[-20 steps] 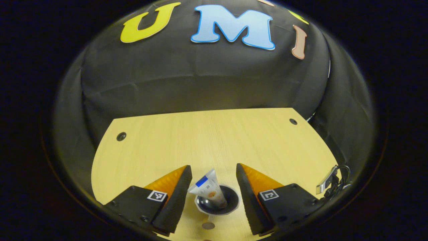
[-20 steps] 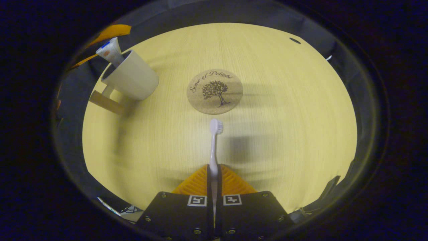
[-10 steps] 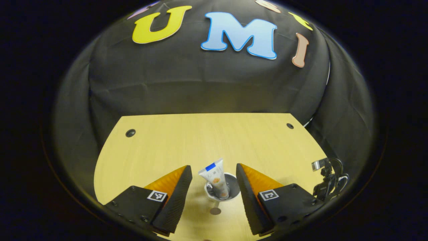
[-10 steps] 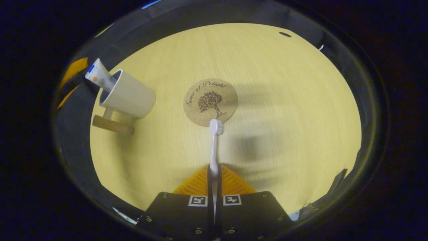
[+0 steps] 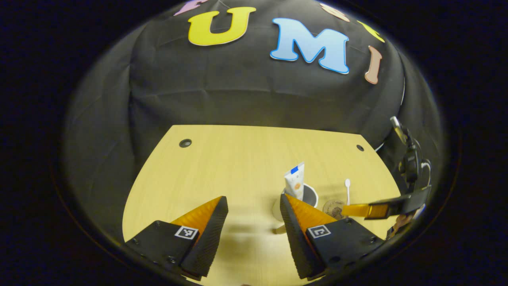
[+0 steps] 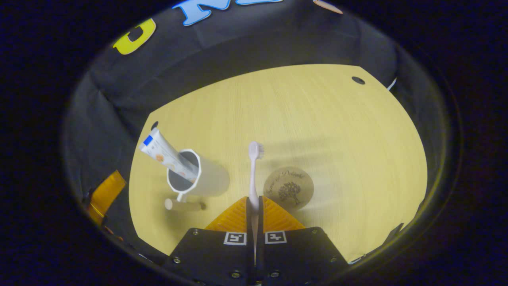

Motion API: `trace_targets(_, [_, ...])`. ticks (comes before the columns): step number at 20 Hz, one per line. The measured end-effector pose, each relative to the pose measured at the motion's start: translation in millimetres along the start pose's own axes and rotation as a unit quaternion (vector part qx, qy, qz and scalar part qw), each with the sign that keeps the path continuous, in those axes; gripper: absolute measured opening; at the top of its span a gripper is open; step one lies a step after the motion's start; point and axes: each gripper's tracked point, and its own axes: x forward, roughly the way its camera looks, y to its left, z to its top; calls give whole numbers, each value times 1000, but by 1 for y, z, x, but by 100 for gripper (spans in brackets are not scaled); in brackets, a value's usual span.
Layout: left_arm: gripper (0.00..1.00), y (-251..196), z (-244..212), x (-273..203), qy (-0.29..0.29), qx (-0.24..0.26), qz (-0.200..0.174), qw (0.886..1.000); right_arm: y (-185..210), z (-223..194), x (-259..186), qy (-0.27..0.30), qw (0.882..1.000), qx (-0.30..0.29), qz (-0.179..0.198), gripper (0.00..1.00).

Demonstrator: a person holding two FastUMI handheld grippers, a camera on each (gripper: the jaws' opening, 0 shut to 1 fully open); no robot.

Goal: Put the toothbrush and toothpaste on the desktop into the cup, then pick up the cup and place it on the coaster on the desktop.

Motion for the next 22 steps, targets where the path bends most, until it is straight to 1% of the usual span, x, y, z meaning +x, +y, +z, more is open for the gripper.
trace_targets(4, [85,33,-18,-19,7,-31,24,999,18,58,-13,-53,998,-7,13,2])
trace_targets(5, [83,41,-21,-25,7,-37,30,999,24,74,-18,-65,998,-8,16,2])
trace_targets(6, [85,49,-25,-31,8,-43,37,998,31,86,-18,-73,997,-9,20,2])
trace_targets(10, [85,83,-43,-56,12,-62,66,996,69,111,-10,-107,994,-9,36,2])
trace_targets(12, [85,98,-52,-66,16,-75,79,994,79,113,-2,-116,992,-10,40,2])
trace_targets(15, [85,114,-63,-84,23,-90,97,991,80,109,9,-129,991,-28,26,2])
trace_targets(17, [85,116,-66,-95,28,-93,108,989,82,105,14,-139,989,-33,24,2])
trace_targets(20, [85,116,-63,-97,35,-96,118,988,82,97,20,-148,988,-29,23,2])
trace_targets(21, [83,114,-59,-97,36,-96,119,988,83,92,22,-149,988,-28,27,2])
trace_targets(22, [85,113,-56,-100,38,-97,118,988,84,88,23,-150,988,-26,32,2])
